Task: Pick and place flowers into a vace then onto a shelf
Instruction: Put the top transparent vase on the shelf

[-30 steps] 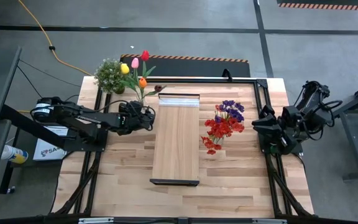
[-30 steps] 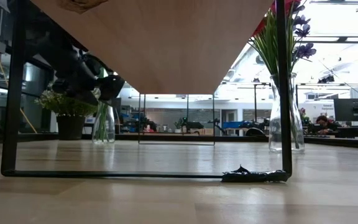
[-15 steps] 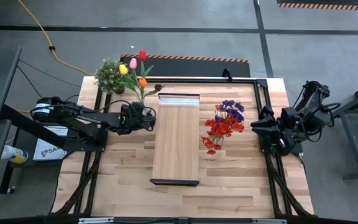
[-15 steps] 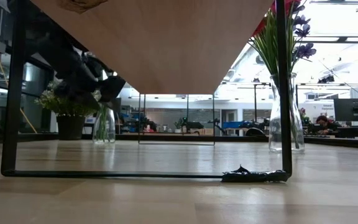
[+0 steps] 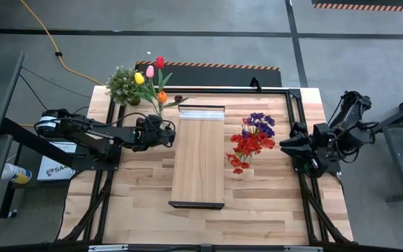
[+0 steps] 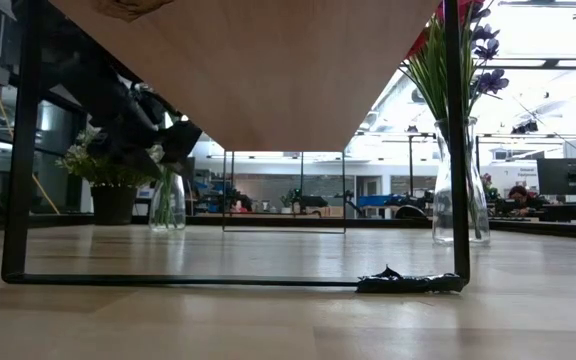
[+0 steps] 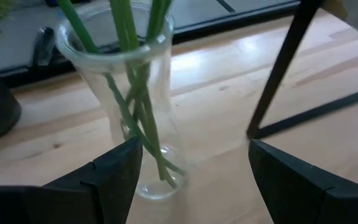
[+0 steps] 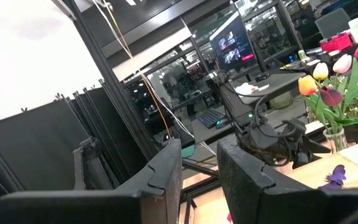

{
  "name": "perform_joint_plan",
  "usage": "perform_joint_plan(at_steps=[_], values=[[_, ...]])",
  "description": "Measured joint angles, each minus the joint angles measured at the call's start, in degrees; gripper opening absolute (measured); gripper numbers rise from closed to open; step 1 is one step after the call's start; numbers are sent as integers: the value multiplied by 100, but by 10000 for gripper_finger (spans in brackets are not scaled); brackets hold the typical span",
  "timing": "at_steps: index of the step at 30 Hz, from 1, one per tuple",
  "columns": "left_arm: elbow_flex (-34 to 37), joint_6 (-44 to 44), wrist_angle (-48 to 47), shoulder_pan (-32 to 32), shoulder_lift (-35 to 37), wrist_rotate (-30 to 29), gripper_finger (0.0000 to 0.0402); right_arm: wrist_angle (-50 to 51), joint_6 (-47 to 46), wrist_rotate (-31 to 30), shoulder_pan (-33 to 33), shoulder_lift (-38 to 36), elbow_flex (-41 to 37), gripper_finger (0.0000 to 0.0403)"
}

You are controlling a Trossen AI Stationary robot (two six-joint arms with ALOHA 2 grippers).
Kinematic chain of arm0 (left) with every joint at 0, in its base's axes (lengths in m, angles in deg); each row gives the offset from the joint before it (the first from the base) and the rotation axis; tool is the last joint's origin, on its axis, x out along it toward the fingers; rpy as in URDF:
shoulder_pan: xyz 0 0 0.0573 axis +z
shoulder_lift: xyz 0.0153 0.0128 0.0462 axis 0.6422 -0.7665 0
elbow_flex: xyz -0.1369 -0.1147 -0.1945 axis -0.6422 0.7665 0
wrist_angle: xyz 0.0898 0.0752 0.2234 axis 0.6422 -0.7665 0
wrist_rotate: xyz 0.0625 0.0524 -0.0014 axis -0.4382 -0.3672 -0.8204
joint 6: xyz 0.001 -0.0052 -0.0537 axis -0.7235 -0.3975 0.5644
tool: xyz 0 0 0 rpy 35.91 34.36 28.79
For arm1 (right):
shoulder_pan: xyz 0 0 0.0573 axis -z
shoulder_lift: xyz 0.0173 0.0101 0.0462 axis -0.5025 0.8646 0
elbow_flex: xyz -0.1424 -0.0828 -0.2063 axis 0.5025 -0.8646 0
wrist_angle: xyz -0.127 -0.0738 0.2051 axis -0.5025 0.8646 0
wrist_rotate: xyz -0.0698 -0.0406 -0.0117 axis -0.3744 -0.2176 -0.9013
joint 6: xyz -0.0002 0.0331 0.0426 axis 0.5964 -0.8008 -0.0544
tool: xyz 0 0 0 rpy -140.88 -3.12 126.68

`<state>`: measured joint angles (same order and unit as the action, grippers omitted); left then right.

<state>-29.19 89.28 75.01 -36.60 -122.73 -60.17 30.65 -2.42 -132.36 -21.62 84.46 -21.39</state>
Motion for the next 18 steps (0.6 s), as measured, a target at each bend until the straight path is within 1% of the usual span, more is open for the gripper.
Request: perform_joint_plan(at_steps=[4, 11, 18], values=[[0, 121, -17, 0, 1, 276, 326, 2, 1, -61, 2, -2, 0, 94], [0, 119, -93, 0, 2, 249, 326, 28, 2, -270, 2, -2, 0, 94], [0, 124, -160, 0, 2, 167, 326, 60, 4, -283, 2, -2, 0, 94]])
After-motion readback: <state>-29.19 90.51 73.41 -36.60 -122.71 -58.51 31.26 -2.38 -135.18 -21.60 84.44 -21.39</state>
